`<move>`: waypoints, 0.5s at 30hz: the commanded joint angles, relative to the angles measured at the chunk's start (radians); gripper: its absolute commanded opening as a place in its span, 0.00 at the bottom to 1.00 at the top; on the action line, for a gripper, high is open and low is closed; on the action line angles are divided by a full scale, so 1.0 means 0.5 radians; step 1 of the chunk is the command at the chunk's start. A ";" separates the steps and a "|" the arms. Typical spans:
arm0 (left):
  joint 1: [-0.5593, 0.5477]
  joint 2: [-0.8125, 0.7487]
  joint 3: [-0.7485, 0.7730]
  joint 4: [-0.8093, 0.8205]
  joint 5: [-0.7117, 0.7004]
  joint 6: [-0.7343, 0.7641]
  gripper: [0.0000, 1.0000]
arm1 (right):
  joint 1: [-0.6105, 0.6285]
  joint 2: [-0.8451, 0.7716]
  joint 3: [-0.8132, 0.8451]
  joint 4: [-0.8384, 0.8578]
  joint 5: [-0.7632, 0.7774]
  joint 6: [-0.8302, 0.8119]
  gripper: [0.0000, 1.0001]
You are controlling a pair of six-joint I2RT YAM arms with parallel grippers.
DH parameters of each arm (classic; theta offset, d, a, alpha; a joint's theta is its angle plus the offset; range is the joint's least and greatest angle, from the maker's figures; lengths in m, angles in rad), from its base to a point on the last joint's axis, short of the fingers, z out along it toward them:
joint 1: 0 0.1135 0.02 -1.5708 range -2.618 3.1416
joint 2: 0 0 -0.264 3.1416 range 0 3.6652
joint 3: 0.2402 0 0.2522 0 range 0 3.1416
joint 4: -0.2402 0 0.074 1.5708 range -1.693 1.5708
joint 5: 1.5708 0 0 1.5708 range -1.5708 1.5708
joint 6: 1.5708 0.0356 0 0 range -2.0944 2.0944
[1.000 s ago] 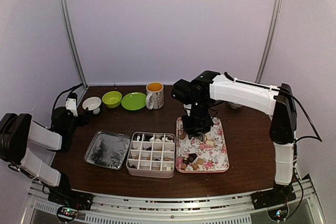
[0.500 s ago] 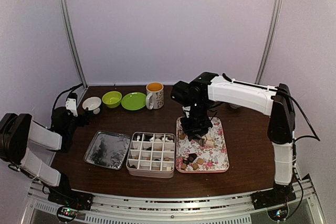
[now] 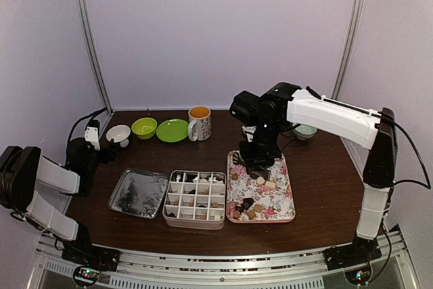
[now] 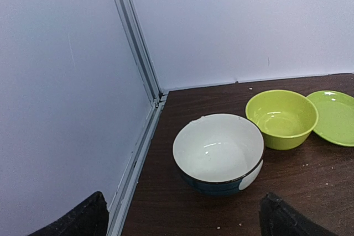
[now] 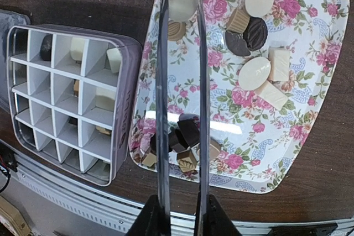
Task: Pack the chocolate
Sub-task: Pick up the fake chocolate from the plate, then place the fake chocolate in the empty pocket of the box.
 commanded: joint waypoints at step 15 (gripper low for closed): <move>0.013 0.002 0.043 0.101 -0.002 -0.012 0.98 | 0.222 -0.232 -0.044 0.192 -0.911 -0.144 0.23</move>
